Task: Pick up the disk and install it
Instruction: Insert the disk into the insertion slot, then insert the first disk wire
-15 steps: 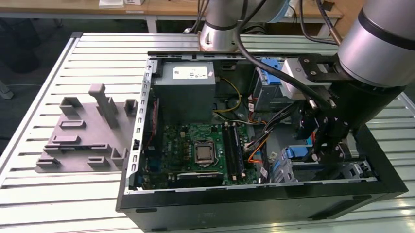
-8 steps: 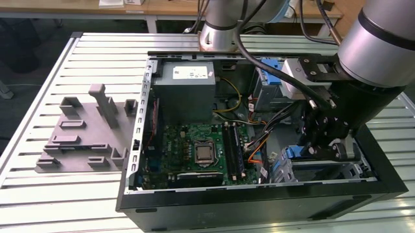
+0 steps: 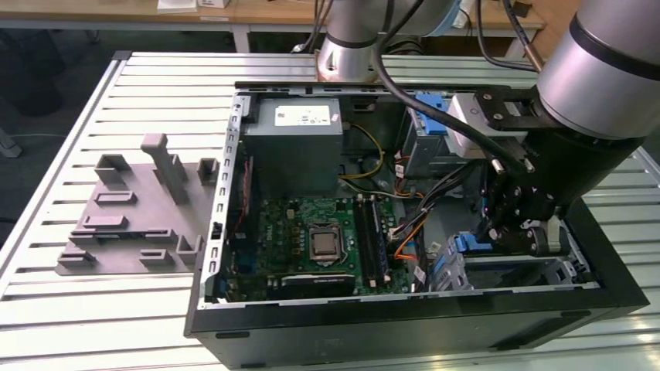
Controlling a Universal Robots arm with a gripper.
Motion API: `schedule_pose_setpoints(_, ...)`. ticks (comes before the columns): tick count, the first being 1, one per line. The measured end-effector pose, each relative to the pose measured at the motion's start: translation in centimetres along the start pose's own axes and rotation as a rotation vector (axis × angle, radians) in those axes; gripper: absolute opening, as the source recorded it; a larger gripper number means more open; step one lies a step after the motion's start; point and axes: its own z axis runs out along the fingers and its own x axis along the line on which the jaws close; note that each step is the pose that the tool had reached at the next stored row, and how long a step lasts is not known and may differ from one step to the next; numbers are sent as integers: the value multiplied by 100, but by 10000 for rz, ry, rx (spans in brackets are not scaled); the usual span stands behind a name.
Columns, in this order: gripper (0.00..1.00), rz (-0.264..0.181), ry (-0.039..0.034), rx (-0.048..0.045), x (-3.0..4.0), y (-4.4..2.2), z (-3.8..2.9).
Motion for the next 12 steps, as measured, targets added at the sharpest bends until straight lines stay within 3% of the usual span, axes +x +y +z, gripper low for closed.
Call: schedule_pose_setpoints(12, 11, 2, -1, 0, 0, -1, 3)
